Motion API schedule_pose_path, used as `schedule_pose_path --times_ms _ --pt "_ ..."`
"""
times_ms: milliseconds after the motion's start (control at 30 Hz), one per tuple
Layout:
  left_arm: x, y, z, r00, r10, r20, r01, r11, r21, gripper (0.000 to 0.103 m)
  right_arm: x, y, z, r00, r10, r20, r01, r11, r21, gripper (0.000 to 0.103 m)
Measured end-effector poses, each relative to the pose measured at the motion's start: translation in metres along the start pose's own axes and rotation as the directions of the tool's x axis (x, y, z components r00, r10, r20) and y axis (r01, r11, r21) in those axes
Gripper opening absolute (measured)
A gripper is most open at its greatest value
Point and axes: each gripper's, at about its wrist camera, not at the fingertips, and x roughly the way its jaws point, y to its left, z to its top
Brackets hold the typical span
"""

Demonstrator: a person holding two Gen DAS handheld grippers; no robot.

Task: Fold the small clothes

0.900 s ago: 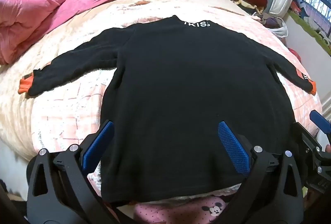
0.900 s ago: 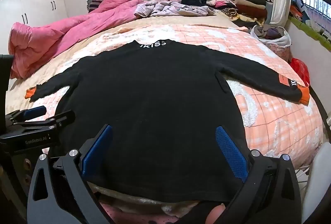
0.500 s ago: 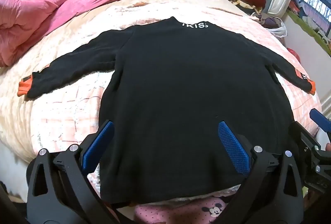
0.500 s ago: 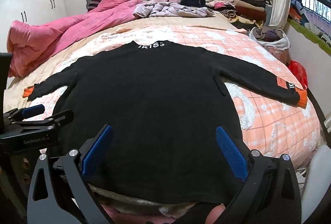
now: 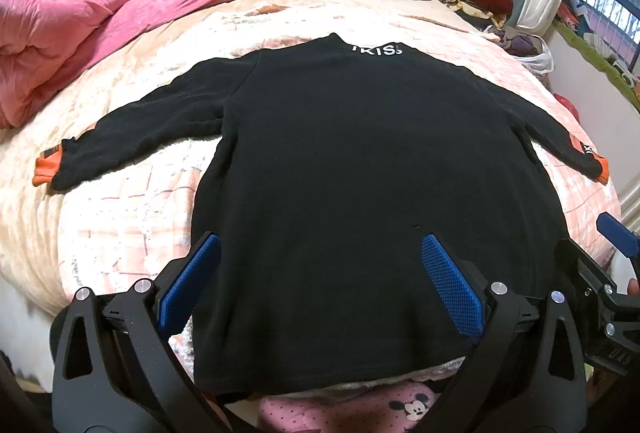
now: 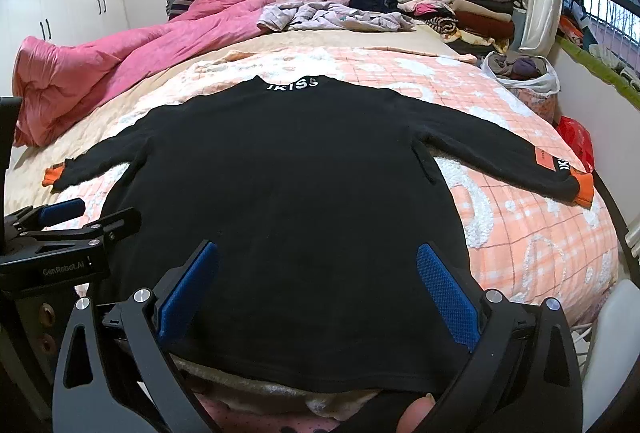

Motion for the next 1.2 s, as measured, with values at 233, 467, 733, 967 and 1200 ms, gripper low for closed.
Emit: schedule_pose_path --times_ms 233,467,733,967,1200 --pt "-0.0005 -0.0005 0.0008 1.0 -0.004 0.0 0.004 1.0 0.003 0.094 -0.0006 0.0 0.0 1.0 -0.001 0.0 0.001 1.0 0.0 0.099" --pt "-0.0022 -0.0013 0.0012 1.0 0.002 0.007 -0.002 1.0 0.007 0.094 -0.0003 0.0007 0.0003 1.0 0.0 0.0 0.0 1.0 -0.001 0.099" --pt "-0.0014 -0.0007 0.0025 1.0 0.002 0.007 -0.002 1.0 0.008 0.094 -0.0005 0.0012 0.0007 1.0 0.0 0.001 0.0 1.0 0.0 0.099" --pt "0.0004 -0.0011 0.0017 1.0 0.004 0.002 -0.004 1.0 0.012 0.094 -0.0005 0.0023 0.0013 1.0 0.0 0.003 0.0 1.0 -0.001 0.099" --pt "0.001 -0.0025 0.001 1.0 0.005 -0.003 -0.005 1.0 0.011 0.094 -0.0006 0.0028 0.0016 1.0 0.0 0.003 0.0 1.0 -0.001 0.099"
